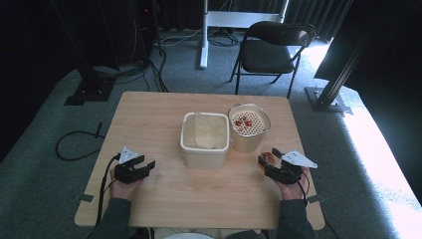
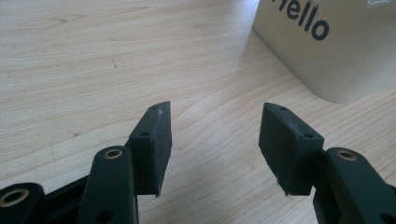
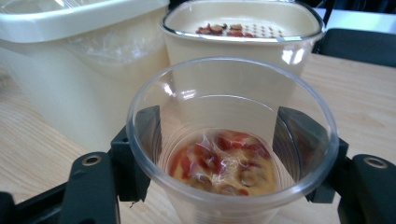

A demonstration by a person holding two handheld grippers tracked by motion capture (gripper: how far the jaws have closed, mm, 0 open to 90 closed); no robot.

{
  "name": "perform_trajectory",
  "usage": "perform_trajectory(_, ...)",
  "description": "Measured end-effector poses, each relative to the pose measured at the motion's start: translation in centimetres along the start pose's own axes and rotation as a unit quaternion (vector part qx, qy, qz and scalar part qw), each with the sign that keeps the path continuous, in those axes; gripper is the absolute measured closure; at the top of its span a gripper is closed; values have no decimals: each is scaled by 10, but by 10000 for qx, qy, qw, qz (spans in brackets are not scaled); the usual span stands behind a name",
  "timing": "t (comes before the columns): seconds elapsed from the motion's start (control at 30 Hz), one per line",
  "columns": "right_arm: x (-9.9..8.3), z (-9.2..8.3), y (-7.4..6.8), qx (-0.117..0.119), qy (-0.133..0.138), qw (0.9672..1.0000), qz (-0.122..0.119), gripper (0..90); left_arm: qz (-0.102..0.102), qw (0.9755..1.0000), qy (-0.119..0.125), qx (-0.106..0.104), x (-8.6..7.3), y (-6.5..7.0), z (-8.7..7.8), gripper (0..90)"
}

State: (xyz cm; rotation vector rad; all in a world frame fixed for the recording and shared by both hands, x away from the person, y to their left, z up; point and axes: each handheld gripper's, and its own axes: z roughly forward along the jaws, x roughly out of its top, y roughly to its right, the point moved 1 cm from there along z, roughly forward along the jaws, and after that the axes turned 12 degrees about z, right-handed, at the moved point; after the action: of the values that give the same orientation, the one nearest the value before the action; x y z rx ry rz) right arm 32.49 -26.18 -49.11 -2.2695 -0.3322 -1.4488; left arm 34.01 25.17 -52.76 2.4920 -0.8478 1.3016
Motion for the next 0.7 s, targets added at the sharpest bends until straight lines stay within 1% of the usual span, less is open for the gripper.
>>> perform_trajectory(0.03,-1,-1,0,-5,-41,10000,12,324,-10,10000,-3,3,0,0,0,452)
perform_trajectory(0.1,-2,-3,0,-47,-57,9999,-67,323,-17,10000,-19,-12,0,0,1,452)
perform_trajectory(0.17,-2,-6,1,-42,-14,10000,-7,323,-16,10000,-2,-7,0,0,1,452)
perform_trajectory(0.23,-2,-9,0,-47,-37,10000,35,325,-4,10000,-4,-12,0,1,1,452)
perform_trajectory(0.27,-2,-9,-2,-21,-51,10000,17,325,3,10000,-32,-9,0,0,2,452)
perform_trajectory(0.3,-2,-9,-5,-8,-53,10000,-69,324,2,10000,-35,-10,0,0,2,452)
perform_trajectory(0.33,-1,-9,-7,-38,-33,9999,-115,324,0,10000,-35,-10,0,0,2,452)
perform_trajectory(0.4,1,-11,-7,-33,48,10000,-64,324,5,10000,-10,-14,0,1,1,452)
perform_trajectory(0.47,2,-13,-7,24,33,10000,-19,324,-18,10000,-10,-20,0,1,1,452)
perform_trajectory(0.53,2,-12,-10,93,-27,9999,-93,324,-28,10000,-14,-29,0,0,2,452)
perform_trajectory(0.6,4,-13,-11,49,-15,9999,-148,323,-24,10000,-13,-26,0,0,2,452)
perform_trajectory(0.63,5,-14,-10,43,11,9999,-114,324,-23,10000,0,-24,0,1,1,452)
perform_trajectory(0.67,5,-15,-9,76,42,10000,-49,324,-20,10000,-6,-29,0,1,1,452)
perform_trajectory(0.7,5,-16,-9,105,35,9999,-34,324,-24,10000,-15,-29,0,0,1,452)
